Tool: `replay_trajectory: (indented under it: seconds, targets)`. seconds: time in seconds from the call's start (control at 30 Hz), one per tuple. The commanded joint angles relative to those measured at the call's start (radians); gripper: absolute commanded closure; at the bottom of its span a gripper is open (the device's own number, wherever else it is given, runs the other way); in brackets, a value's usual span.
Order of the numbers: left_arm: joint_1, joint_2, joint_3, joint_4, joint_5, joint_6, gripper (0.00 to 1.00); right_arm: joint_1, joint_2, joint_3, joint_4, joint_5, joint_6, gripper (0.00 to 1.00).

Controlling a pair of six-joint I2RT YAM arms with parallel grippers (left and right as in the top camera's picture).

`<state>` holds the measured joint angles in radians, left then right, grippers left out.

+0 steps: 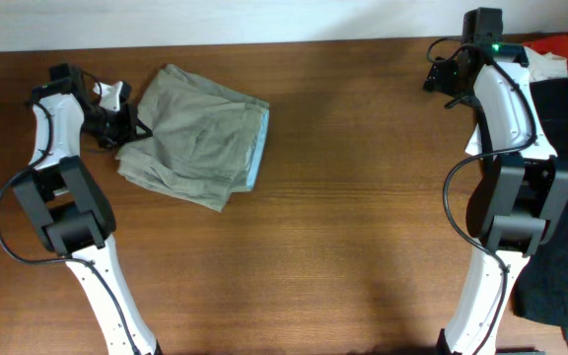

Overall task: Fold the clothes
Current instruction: 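Grasp the folded shorts' left edge with the left gripper, then drag the folded shorts to the table's back-left corner and release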

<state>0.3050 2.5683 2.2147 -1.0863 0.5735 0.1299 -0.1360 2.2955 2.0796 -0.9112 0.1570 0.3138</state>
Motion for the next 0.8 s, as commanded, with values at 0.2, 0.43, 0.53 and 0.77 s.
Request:
replay_trajectory:
  seconds: [0.2, 0.43, 0.53, 0.77]
  targets:
    - [0.532, 0.023, -0.005, 0.09, -0.126, -0.697, 0.99, 0.004, -0.005, 0.013, 0.002, 0.012, 0.001, 0.01]
    - [0.76, 0.023, -0.005, -0.076, -0.114, -0.703, 0.99, 0.004, -0.005, 0.013, 0.002, 0.012, 0.001, 0.01]
    - [0.647, 0.023, -0.005, -0.122, -0.022, -0.702, 0.72, 0.004, -0.005, 0.013, 0.002, 0.012, 0.001, 0.01]
    - [0.296, 0.023, -0.005, -0.047, -0.072, -0.746, 0.44, 0.004, -0.005, 0.013, 0.002, 0.012, 0.002, 0.02]
